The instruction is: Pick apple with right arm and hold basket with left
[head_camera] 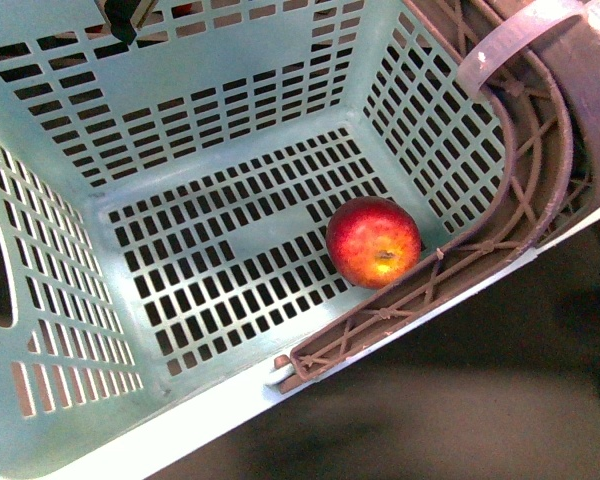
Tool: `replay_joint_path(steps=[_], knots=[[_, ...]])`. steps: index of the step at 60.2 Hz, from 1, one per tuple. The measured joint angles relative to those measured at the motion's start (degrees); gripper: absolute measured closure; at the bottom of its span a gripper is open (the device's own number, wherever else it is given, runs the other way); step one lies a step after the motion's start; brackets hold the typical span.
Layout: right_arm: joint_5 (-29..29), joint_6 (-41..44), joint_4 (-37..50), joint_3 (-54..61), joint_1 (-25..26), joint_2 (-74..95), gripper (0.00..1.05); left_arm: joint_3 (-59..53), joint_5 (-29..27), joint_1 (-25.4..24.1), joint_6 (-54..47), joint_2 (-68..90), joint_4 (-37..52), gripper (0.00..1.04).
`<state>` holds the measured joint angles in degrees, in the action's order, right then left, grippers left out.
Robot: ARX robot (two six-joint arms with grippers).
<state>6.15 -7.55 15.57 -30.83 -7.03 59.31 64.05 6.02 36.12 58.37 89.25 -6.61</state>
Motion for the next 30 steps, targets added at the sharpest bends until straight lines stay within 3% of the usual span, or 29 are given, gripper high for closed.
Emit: replay_joint_path(steps=[5, 13, 24, 30], knots=[[0.35, 0.02, 1.01, 1.88, 0.79, -2.32, 0.1, 0.0, 0.2, 0.0, 0.09, 0.0, 0.0, 0.9], [-1.05, 4.68, 16.55, 9.03, 1.46, -4.02, 0.31, 0.0, 0.2, 0.2, 0.02, 0.0, 0.0, 0.9], [-1.92, 6.4, 19.1, 14.88, 2.64, -8.24, 0.57, 0.0, -0.33, 0.02, 0.11, -0.02, 0.0, 0.9], [-5.77, 6.97, 19.15, 17.62, 5.66, -10.8, 0.72, 0.0, -0.28, 0.02, -0.11, -0.02, 0.0, 0.9]])
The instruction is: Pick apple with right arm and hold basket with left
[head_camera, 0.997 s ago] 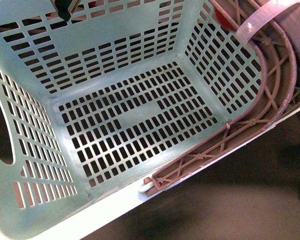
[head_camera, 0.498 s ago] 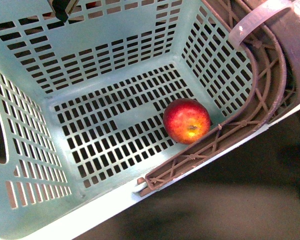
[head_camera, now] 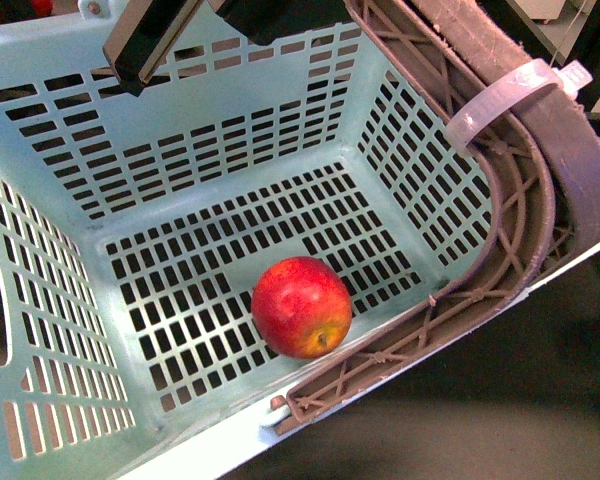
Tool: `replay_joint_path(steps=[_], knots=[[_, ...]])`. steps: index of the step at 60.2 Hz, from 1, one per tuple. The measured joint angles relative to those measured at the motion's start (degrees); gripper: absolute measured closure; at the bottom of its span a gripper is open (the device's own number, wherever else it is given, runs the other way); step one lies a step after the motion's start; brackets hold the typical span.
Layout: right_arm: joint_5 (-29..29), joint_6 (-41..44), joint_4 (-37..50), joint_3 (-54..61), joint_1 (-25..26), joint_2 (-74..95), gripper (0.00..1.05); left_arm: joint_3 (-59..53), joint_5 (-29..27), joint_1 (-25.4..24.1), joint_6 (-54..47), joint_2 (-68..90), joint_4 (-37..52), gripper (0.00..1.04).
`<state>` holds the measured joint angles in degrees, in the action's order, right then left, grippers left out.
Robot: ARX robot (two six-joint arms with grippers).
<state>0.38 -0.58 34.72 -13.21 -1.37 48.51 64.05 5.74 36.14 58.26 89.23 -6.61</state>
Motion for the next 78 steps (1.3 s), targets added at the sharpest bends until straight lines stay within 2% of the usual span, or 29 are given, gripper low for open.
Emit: replay_joint_path(steps=[11, 47, 54, 78], knots=[[-0.35, 0.35, -0.81, 4.42, 1.2, -5.42, 1.02, 0.0, 0.42, 0.02, 0.2, 0.0, 0.0, 0.9], [-0.33, 0.39, -10.82, 11.13, 1.27, -21.97, 1.03, 0.0, 0.33, 0.02, 0.26, 0.0, 0.0, 0.9], [-0.17, 0.42, -9.7, 12.22, 1.27, -23.26, 1.03, 0.0, 0.28, 0.02, 0.24, 0.0, 0.0, 0.9], [-0.37, 0.39, -18.67, 12.22, 1.27, -32.5, 1.03, 0.0, 0.31, 0.02, 0.24, 0.0, 0.0, 0.9]])
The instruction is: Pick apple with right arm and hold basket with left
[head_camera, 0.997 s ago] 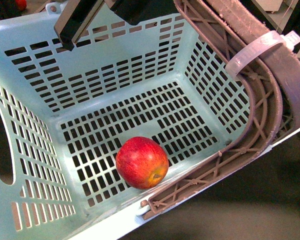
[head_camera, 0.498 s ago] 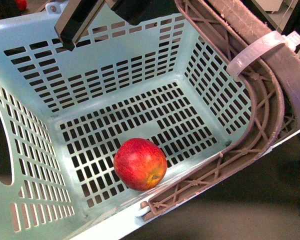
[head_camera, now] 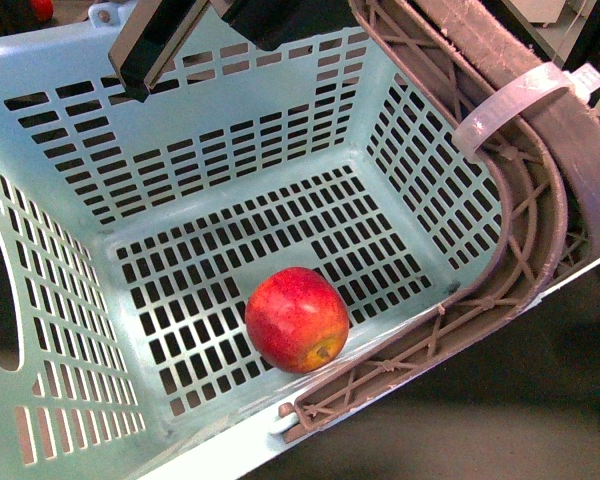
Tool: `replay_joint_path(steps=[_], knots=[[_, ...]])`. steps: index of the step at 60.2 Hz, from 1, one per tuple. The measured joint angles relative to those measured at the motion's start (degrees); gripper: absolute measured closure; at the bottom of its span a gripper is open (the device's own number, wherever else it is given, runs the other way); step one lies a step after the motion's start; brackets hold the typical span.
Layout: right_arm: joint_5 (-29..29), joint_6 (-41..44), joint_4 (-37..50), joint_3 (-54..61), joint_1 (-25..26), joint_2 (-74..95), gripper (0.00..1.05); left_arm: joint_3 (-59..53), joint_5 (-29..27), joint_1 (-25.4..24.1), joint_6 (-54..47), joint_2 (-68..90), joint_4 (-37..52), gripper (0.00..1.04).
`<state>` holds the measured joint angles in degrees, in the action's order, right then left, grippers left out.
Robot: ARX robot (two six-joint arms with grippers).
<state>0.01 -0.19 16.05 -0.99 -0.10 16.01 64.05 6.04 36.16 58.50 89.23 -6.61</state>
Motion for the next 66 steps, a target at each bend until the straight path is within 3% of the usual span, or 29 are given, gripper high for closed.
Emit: replay_joint_path(steps=[25, 31, 47, 58, 66], knots=[[0.0, 0.0, -6.01, 0.0, 0.0, -5.99, 1.03, 0.0, 0.0, 0.0, 0.02, 0.0, 0.0, 0.9], [0.11, 0.02, -15.02, -0.02, 0.0, -13.27, 1.03, 0.0, -0.02, 0.0, -0.02, 0.0, 0.0, 0.9], [0.02, 0.02, -15.96, -0.02, 0.0, -15.61, 1.02, 0.0, 0.07, -0.02, 0.07, 0.0, 0.0, 0.9], [0.02, 0.02, -15.96, -0.02, 0.0, -15.65, 0.56, 0.0, -0.04, -0.02, 0.0, 0.02, 0.0, 0.9], [0.02, 0.02, -15.96, -0.02, 0.0, -15.65, 0.35, 0.0, -0.04, -0.04, 0.0, 0.0, 0.0, 0.9]])
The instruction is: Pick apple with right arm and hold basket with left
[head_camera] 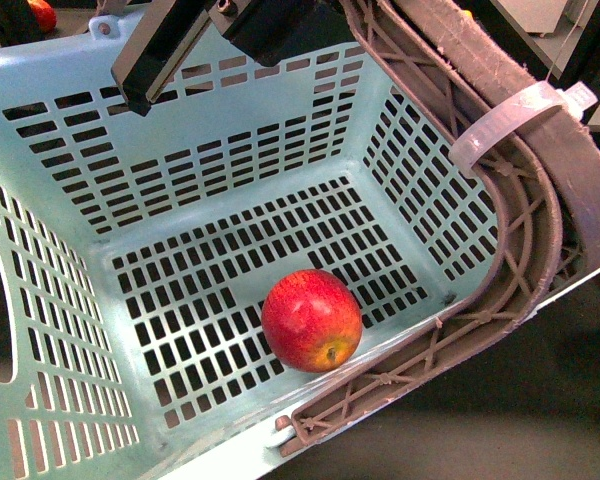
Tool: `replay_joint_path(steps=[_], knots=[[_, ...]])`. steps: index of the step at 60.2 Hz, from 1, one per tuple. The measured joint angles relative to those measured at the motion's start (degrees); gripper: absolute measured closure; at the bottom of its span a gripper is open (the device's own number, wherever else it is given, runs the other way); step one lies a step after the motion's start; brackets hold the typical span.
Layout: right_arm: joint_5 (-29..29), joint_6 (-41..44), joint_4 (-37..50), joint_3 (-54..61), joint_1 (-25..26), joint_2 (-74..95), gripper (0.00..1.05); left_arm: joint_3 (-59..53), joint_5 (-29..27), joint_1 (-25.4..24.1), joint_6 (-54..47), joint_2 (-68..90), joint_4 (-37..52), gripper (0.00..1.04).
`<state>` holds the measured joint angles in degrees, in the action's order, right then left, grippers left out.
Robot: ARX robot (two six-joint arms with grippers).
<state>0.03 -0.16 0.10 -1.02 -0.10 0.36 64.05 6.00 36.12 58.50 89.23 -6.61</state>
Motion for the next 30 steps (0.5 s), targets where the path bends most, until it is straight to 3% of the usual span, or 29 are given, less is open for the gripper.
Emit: replay_joint_path(steps=[12, 30], knots=[[0.0, 0.0, 0.0, 0.0, 0.0, 0.0, 0.07, 0.0, 0.02, 0.0, 0.0, 0.0, 0.0, 0.9], [0.0, 0.0, 0.0, 0.0, 0.0, 0.0, 0.09, 0.0, 0.0, 0.0, 0.02, 0.0, 0.0, 0.9]])
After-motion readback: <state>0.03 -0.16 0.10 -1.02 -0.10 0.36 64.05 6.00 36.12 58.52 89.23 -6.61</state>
